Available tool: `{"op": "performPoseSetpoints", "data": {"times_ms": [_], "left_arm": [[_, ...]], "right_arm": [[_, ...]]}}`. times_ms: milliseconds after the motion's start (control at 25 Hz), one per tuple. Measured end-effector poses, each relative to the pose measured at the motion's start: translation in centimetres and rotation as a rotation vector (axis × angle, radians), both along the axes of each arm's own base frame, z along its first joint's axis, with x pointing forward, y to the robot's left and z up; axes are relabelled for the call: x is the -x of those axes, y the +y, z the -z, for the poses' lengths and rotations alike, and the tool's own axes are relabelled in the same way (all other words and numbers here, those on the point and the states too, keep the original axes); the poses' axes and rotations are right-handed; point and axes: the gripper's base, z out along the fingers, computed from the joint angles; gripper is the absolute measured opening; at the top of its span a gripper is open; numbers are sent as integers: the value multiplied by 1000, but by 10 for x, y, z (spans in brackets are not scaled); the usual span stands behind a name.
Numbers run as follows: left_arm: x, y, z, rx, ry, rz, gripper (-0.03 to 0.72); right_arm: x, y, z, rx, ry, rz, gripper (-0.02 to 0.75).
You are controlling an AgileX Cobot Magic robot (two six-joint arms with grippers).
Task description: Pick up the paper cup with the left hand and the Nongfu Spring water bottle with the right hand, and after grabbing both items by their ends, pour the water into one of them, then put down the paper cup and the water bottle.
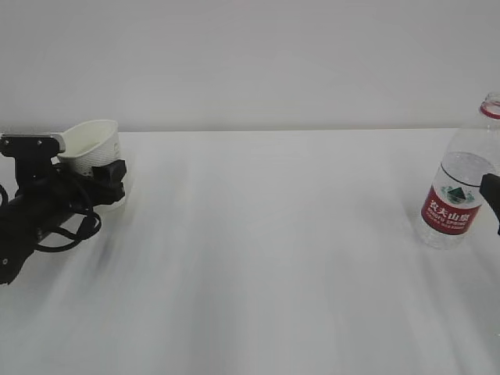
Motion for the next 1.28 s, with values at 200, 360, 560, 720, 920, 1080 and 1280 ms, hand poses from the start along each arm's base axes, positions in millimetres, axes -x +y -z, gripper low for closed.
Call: {"op": "performPoseSetpoints", "data": {"times_ms": [200, 360, 560, 720, 920, 1080, 1280], "left_arm": [[1, 0, 3, -1, 10, -2, 493], [3, 1, 5, -3, 19, -2, 492], [8, 1, 7, -4, 27, -2, 491], [8, 2, 7, -4, 24, -1, 491], [8, 1, 7, -6, 24, 1, 484], [8, 1, 7, -6, 24, 1, 479], [8, 1, 7, -6, 24, 1, 484]], "right_arm": [[0, 1, 0, 17, 0, -23, 594], [0, 2, 0, 20, 0, -26, 593], [0, 2, 0, 20, 0, -26, 593], [0, 2, 0, 20, 0, -26, 593], [0, 2, 0, 23, 0, -29, 593], [0, 2, 0, 25, 0, -32, 593], [0, 2, 0, 25, 0, -32, 593]]}}
